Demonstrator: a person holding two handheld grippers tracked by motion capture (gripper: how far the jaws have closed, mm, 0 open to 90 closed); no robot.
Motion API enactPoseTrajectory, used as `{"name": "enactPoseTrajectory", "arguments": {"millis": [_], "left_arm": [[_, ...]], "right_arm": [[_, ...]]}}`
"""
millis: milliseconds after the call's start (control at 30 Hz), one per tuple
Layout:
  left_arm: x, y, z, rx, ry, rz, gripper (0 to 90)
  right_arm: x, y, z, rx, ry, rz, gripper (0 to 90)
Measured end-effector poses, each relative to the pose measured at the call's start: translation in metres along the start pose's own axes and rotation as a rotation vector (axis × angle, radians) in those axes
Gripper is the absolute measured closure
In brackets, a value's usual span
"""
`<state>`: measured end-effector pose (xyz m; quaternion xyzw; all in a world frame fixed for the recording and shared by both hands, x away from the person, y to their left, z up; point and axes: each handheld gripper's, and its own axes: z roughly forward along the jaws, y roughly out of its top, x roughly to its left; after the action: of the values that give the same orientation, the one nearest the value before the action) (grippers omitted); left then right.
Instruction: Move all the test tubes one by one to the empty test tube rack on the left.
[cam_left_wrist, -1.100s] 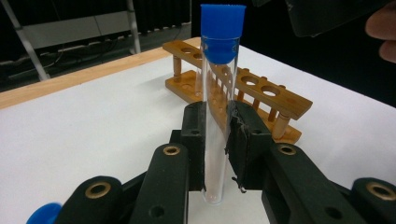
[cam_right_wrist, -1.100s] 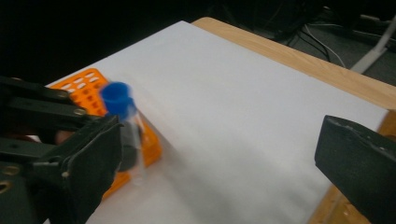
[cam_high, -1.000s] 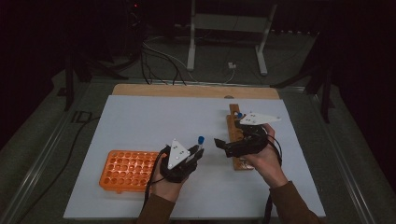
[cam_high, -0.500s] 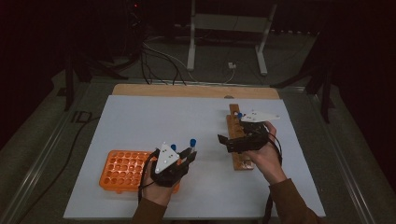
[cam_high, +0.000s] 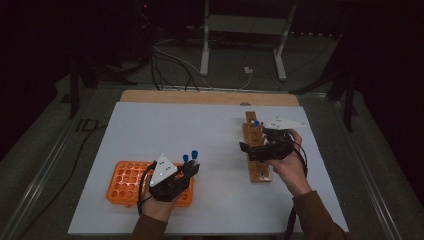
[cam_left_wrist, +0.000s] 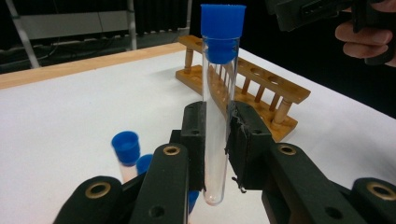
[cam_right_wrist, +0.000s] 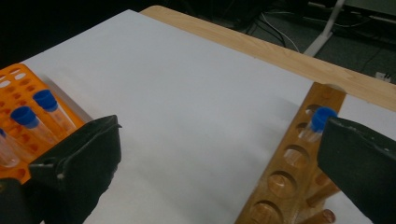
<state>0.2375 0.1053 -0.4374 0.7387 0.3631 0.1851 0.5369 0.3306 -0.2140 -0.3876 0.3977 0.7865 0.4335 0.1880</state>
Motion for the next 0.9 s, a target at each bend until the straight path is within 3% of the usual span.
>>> {"name": "enactPoseTrajectory", "arguments": {"millis": [133, 567, 900], "left_arm": [[0.002, -0.004, -0.006, 0.002, -0.002, 0.016, 77.3], [0.006, -0.016, -0.021, -0.008, -0.048, 0.014, 77.2], [0.009, -0.028, -0.022, 0.018, -0.035, 0.029, 77.2]], "right_arm": [[-0.002, -0.001, -0.003, -0.003, -0.014, -0.009, 0.3], [-0.006, -0.006, -0.002, 0.0, -0.018, 0.01, 0.3], [-0.007, -0.009, -0.002, -0.001, -0.016, 0.017, 0.4]]}}
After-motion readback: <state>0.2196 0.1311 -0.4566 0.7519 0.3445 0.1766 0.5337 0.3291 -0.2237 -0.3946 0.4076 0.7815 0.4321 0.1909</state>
